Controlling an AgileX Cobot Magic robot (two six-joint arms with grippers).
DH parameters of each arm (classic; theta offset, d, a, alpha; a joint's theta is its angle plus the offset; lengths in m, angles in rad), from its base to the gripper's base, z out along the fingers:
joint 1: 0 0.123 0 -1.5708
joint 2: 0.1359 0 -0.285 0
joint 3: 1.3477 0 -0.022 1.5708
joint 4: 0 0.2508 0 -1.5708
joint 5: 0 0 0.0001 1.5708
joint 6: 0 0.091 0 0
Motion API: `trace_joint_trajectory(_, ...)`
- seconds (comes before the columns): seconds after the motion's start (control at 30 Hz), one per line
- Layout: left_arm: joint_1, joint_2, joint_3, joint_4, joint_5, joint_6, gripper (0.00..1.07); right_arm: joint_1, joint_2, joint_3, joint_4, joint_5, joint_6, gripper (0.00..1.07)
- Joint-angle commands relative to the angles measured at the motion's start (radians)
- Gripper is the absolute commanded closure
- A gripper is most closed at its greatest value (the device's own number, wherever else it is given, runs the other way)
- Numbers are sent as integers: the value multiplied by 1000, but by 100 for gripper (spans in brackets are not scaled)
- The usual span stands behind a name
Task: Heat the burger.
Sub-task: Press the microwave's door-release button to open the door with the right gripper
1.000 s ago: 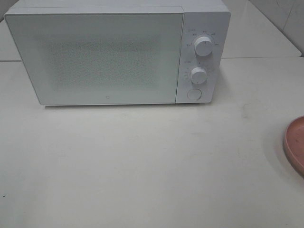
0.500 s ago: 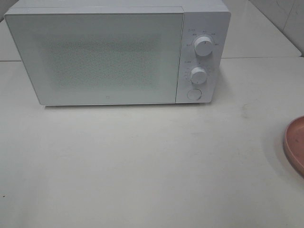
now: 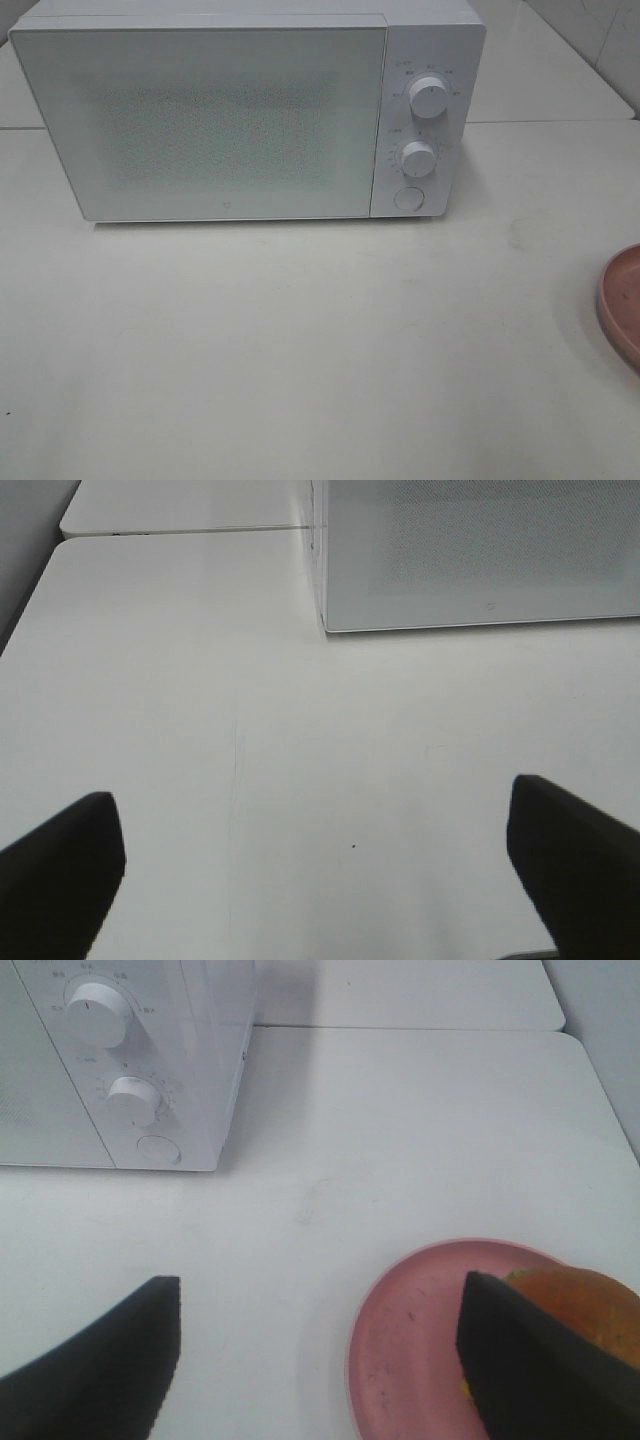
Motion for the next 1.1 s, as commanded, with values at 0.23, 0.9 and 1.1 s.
trace_joint_trajectory(0.23,2,-26,5,-1,-3,-7,9,3,138,-7,2,-183,7,34)
trace_joint_trajectory(0.9,2,-26,5,-1,-3,-7,9,3,448,24,2,-698,14,34)
trace_joint_trajectory(1.1,2,-26,5,-1,-3,-7,9,3,509,107,93,-897,-7,34)
